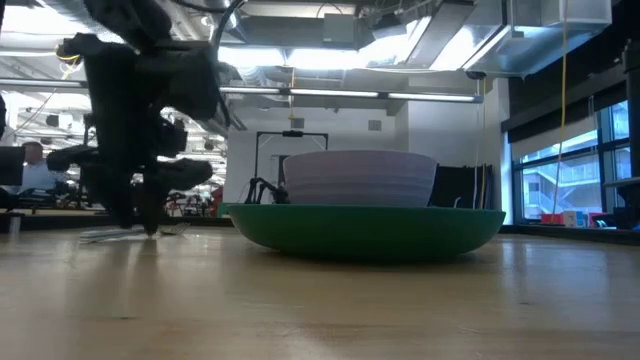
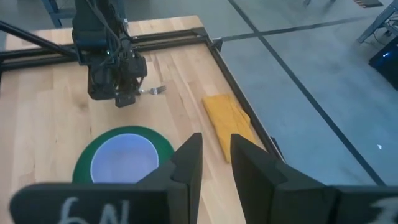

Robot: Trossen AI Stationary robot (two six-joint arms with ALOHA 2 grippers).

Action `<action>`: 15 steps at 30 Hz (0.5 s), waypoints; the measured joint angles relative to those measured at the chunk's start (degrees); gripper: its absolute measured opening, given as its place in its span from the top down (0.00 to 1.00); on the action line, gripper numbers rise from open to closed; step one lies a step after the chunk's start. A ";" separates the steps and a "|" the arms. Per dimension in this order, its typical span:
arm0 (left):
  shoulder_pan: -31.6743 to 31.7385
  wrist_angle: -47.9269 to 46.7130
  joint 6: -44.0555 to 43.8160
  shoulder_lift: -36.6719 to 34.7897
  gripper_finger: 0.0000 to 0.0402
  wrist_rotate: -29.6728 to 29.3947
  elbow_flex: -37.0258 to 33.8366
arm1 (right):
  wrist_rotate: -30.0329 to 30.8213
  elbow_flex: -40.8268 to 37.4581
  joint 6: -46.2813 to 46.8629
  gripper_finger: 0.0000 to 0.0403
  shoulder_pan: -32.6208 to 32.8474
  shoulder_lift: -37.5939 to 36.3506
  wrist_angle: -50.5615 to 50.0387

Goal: Set table place
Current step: Move the fork to the left side of the green plate

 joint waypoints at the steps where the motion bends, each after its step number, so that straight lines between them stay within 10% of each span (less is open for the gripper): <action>1: -0.02 1.32 -0.74 -0.02 0.62 -0.07 -0.80 | 0.00 -0.50 0.02 0.79 0.00 0.00 -0.02; 15: -0.42 6.72 -9.58 -0.20 0.77 -2.56 -4.11 | 0.00 -6.04 0.07 0.79 -0.02 0.08 0.22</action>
